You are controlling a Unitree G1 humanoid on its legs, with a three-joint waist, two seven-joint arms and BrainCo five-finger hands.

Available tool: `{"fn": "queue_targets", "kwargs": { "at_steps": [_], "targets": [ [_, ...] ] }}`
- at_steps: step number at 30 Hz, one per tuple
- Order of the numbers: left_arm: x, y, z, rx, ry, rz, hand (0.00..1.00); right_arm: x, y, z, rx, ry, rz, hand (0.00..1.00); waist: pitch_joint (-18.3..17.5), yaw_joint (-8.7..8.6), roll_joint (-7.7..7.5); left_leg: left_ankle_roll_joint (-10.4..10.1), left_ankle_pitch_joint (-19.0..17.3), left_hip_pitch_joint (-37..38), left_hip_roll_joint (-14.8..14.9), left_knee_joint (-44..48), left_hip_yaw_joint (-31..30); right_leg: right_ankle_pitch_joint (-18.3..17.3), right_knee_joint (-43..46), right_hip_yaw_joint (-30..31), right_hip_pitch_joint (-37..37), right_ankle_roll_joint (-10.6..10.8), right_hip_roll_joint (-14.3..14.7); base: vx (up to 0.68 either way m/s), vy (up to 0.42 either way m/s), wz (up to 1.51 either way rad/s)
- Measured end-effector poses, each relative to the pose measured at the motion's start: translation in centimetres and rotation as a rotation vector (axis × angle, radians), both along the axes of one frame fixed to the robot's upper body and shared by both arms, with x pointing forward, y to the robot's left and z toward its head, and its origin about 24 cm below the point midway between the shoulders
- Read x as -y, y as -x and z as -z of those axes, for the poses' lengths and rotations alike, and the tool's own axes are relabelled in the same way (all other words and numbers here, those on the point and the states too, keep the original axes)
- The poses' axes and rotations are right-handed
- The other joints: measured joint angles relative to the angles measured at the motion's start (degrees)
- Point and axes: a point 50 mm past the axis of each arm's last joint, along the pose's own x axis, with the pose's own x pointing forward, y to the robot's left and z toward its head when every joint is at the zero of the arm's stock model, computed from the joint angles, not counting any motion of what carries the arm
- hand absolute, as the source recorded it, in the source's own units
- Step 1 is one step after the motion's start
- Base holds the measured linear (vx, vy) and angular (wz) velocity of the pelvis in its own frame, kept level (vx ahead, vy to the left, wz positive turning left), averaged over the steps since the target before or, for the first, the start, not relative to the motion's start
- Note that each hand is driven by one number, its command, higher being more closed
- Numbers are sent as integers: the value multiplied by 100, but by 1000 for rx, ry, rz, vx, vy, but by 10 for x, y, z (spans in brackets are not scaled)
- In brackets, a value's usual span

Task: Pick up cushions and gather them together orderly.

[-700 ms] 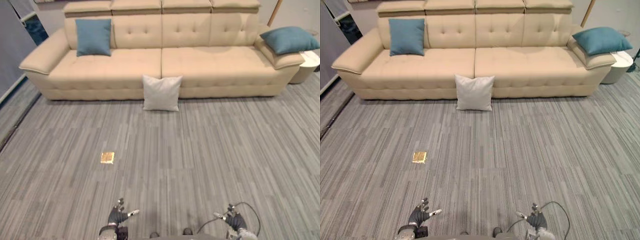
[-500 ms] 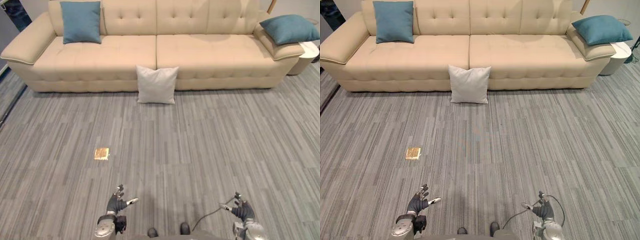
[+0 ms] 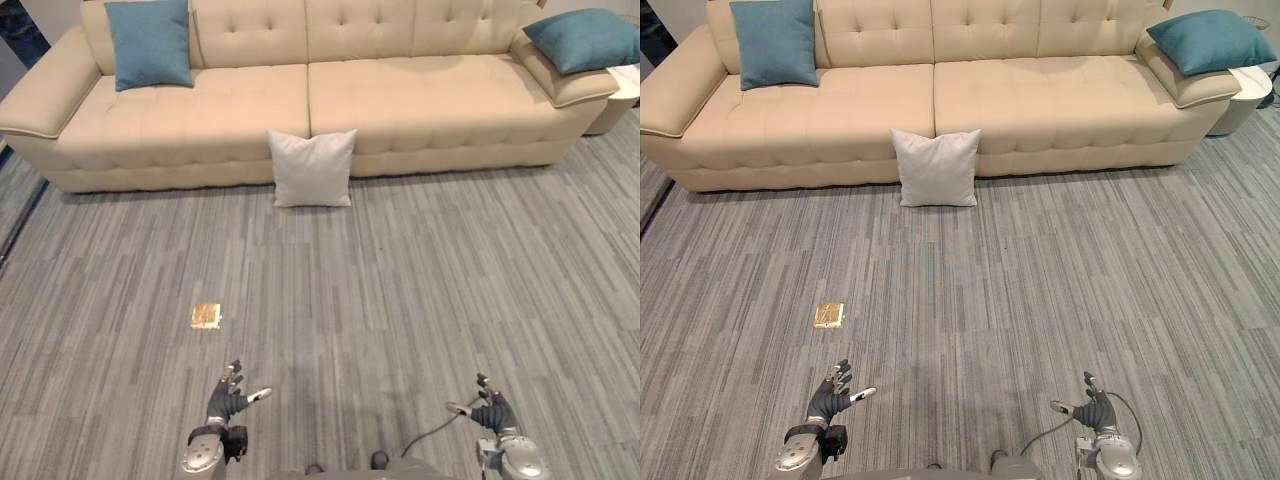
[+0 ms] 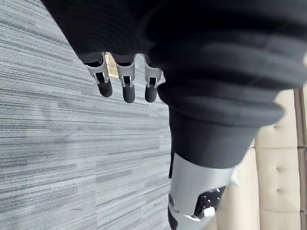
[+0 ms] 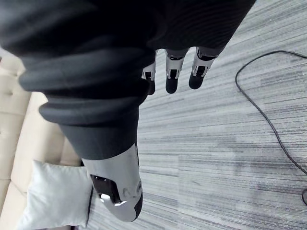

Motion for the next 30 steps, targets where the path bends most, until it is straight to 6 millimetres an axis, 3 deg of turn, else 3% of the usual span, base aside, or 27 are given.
{"fn": "queue_targets", "kwargs": {
  "at_steps": [3, 5, 7, 8, 9, 10, 12, 14, 15, 16, 17, 18, 19, 20, 22, 23, 24, 25, 26, 28, 30],
  "targets": [
    [0, -2, -3, 14, 0, 1, 0, 1, -13, -6, 35, 4, -4, 0, 77, 14, 34, 47, -182, -250, 46, 279, 165, -19, 64, 130, -217, 29, 14, 54, -31, -30],
    [0, -6, -7, 38, -2, 1, 0, 2, -18, -8, 52, -1, 2, 0, 106, 29, 66, 119, -393, -367, 79, 480, 269, -248, 459, 218, -477, 102, 21, 73, -1, -34],
    [0, -10, -11, 65, 0, 1, 0, 2, -20, -9, 66, -18, 19, 0, 221, 44, 127, 237, -693, -266, 75, 522, 358, -691, 2037, 191, -1205, 339, 14, 87, 24, -25],
    [-1, -11, -12, 68, -2, 3, 0, 1, -20, -8, 67, -24, 21, 0, 282, 22, 136, 271, -745, -187, 69, 491, 346, -703, 2623, 87, -1440, 368, -16, 112, 29, -5],
    [-2, -13, -13, 71, -9, 8, 0, -1, -20, -8, 66, -32, 21, 0, 410, -36, 145, 417, -902, 58, 38, 405, 212, -797, 3721, -203, -1908, 372, -131, 178, 23, 4],
    [-2, -17, -14, 75, -16, 11, 0, 0, -16, -6, 60, -44, 37, 0, 488, -25, 151, 467, -1140, 308, 38, 265, 106, -1111, 4143, -463, -2217, 244, -215, 197, 29, 4],
    [-5, -26, -15, 77, -30, 3, 0, -2, -20, -7, 65, -43, 25, 0, 744, -58, 150, 442, -1174, 630, 82, 176, 51, -1274, 3871, -877, -2576, 55, -313, 209, 29, 9],
    [-3, -38, -20, 105, -29, 13, 0, -2, -24, -9, 75, -38, 15, 0, 925, -197, 252, 435, -1170, 816, 220, 77, -151, -1042, 2936, -1162, -2954, 14, -271, 369, -47, 53],
    [0, -44, -23, 123, -27, 25, 0, -2, -23, -8, 72, -38, 17, 0, 944, -296, 226, 223, -1172, 911, 257, 38, -274, -533, 2027, -1136, -3101, 14, -210, 467, -102, 70],
    [0, -46, -24, 129, -28, 27, 0, -3, -22, -8, 69, -38, 15, 0, 942, -321, 193, 121, -1199, 979, 252, 33, -322, -244, 1567, -1092, -3098, -8, -210, 393, -105, 69],
    [2, -47, -24, 130, -25, 30, 0, -3, -18, -6, 59, -37, 15, 0, 942, -345, 166, -81, -1305, 1160, 305, 46, -427, 695, 1355, -932, -3090, -201, -172, 543, -173, 50],
    [5, -48, -23, 128, -13, 29, 0, -2, -23, -9, 69, -33, 13, 0, 931, -358, 293, -276, -1257, 1214, 478, 135, -485, 719, 1791, -1020, -3172, -453, -141, 541, -183, 44],
    [5, -49, -23, 131, -14, 34, 0, -3, -27, -11, 86, -36, 9, 0, 928, -367, 275, -502, -1125, 1155, 499, 267, -526, 491, 2023, -1031, -3217, -490, -209, 651, -249, 41],
    [9, -52, -23, 134, -6, 41, 0, -3, -31, -16, 112, -32, 3, 0, 929, -379, 260, -719, -791, 994, 498, 756, -572, 142, 2356, -1086, -3187, -510, -336, 566, -236, 53],
    [13, -49, -19, 117, 8, 37, 0, -4, -34, -19, 131, -30, -4, 0, 936, -369, 259, -707, 46, 492, 664, 2261, -540, -291, 2375, -1194, -2674, -514, -413, 600, -253, 46],
    [14, -43, -16, 102, 14, 32, 0, -6, -34, -19, 130, -31, -17, 0, 972, -309, 203, -701, 636, 58, 935, 3542, -530, -447, 2112, -1210, -2146, -560, -363, 581, -225, 14],
    [13, -40, -14, 95, 15, 29, 0, -9, -36, -19, 138, -38, -19, 0, 975, -280, 214, -517, 464, -313, 1228, 4522, -442, -512, 1915, -1211, -1760, -611, -277, 649, -232, -7],
    [14, -38, -13, 90, 19, 26, 0, -12, -37, -20, 156, -52, -10, 0, 1002, -146, 140, -139, 195, -836, 1557, 5457, -184, -616, 1583, -1159, -1179, -647, -192, 501, -160, -15],
    [14, -37, -13, 91, 20, 25, 0, -13, -37, -21, 161, -58, -7, 0, 1025, -116, 71, -80, 88, -1034, 1632, 5575, -70, -678, 1414, -1143, -948, -618, -193, 482, -111, -12],
    [15, -37, -12, 91, 23, 26, 0, -12, -37, -22, 176, -71, 9, 0, 1046, -26, 18, -5, -174, -1609, 1733, 5363, 240, -769, 1027, -1081, -392, -586, -197, 465, -28, -13],
    [15, -33, -10, 78, 22, 24, 0, -11, -35, -21, 168, -70, 13, 0, 1059, 67, -64, 10, -304, -2172, 1534, 4196, 399, -854, 633, -979, 121, -446, -252, 574, 76, -34]
  ]
}}
